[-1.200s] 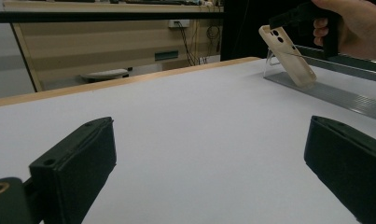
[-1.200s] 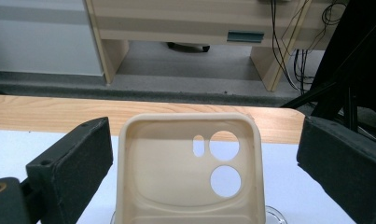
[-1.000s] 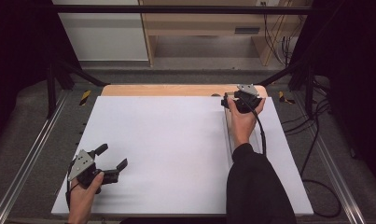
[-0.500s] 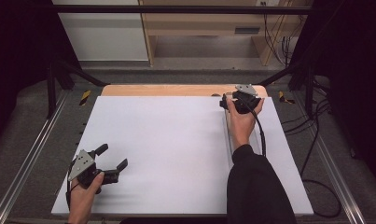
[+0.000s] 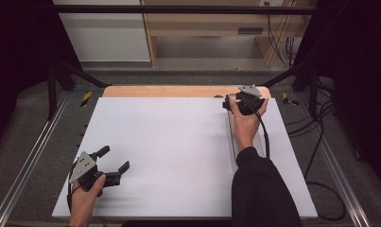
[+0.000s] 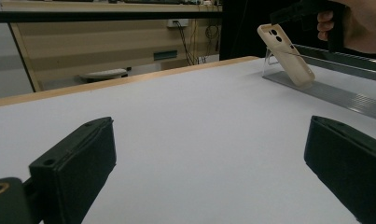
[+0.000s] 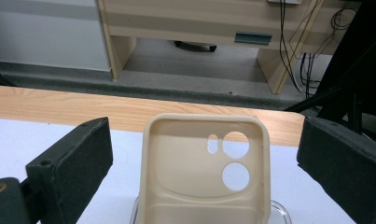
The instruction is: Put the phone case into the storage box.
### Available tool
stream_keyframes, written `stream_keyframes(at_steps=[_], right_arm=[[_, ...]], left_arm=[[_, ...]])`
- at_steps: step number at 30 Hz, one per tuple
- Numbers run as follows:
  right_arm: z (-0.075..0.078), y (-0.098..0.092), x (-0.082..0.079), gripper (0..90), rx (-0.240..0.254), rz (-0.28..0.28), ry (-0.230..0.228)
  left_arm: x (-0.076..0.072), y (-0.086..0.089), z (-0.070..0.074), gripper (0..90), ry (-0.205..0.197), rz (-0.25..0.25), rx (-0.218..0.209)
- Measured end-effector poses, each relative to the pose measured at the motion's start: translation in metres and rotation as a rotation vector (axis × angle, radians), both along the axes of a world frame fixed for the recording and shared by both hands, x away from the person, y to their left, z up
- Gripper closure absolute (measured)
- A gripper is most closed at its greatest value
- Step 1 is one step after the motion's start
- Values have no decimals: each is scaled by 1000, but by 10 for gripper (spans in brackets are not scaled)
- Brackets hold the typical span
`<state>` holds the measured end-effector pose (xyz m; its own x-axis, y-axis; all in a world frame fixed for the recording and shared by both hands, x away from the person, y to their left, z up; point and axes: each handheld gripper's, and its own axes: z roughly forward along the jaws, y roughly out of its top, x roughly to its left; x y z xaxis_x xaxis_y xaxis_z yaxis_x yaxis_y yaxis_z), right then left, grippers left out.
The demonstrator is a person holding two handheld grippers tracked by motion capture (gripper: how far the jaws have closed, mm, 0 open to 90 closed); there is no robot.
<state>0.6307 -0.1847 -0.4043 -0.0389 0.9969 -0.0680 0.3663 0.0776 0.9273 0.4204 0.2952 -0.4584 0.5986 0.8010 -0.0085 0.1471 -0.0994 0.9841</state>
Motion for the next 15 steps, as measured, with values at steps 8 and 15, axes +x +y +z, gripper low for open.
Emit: stream_keyframes(at_steps=[8,15], right_arm=[[4,-1,-3,39,-1,-1,2],[6,-3,-4,43,5,-1,3]], left_arm=[[0,0,0,17,1,-1,-1],[0,0,0,17,0,-1,-1]])
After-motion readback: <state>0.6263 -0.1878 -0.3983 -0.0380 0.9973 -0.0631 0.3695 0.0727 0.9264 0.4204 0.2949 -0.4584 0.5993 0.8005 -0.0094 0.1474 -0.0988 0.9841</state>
